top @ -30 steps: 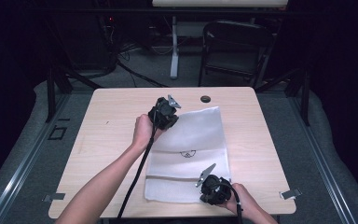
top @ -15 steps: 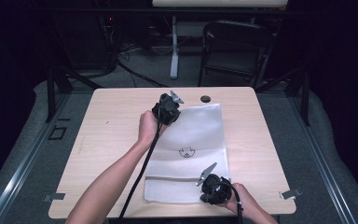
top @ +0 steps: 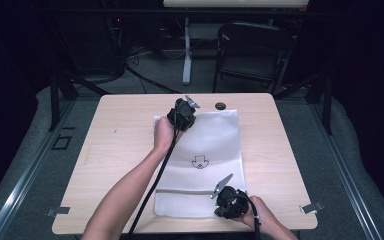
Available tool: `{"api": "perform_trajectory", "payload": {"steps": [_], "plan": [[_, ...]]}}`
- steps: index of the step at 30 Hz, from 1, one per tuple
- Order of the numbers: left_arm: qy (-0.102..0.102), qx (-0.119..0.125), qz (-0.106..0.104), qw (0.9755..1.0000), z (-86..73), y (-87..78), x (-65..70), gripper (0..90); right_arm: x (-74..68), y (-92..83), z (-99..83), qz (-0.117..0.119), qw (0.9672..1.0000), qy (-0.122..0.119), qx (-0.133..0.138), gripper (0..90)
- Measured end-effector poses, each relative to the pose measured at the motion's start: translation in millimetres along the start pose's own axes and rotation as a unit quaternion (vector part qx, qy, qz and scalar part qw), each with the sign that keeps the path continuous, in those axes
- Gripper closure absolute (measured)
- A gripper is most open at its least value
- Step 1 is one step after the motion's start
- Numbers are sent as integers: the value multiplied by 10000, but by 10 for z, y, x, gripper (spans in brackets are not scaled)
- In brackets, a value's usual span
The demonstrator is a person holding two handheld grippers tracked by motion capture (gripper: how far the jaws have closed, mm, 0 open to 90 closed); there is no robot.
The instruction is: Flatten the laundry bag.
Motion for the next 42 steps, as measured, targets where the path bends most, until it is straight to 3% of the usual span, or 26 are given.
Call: {"api": "perform_trajectory", "payload": {"steps": [16, 29, 35, 42], "plan": [[-175, -226, 179, 9994, -3, 298, -51, 866, -39, 28, 27, 114, 9998, 61, 132, 900], [-228, -246, 292, 9990, 1, 407, -115, 837, -40, 24, 23, 129, 9998, 79, 97, 900], [-250, -167, 151, 9994, 42, 400, -103, 715, -34, 21, 19, 121, 9999, 70, 67, 900], [-339, -174, -150, 9992, 31, 358, -66, 446, -13, 4, 13, 102, 9999, -38, -27, 900]]}}
Point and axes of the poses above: each handheld gripper's, and its own axes: y roughly forward along the jaws, z roughly out of its top, x roughly to its right, the point moved 7 cm from there along y, roughly forward along the jaws, and after that the axes turned 7 degrees about -x, right-handed, at the moved point
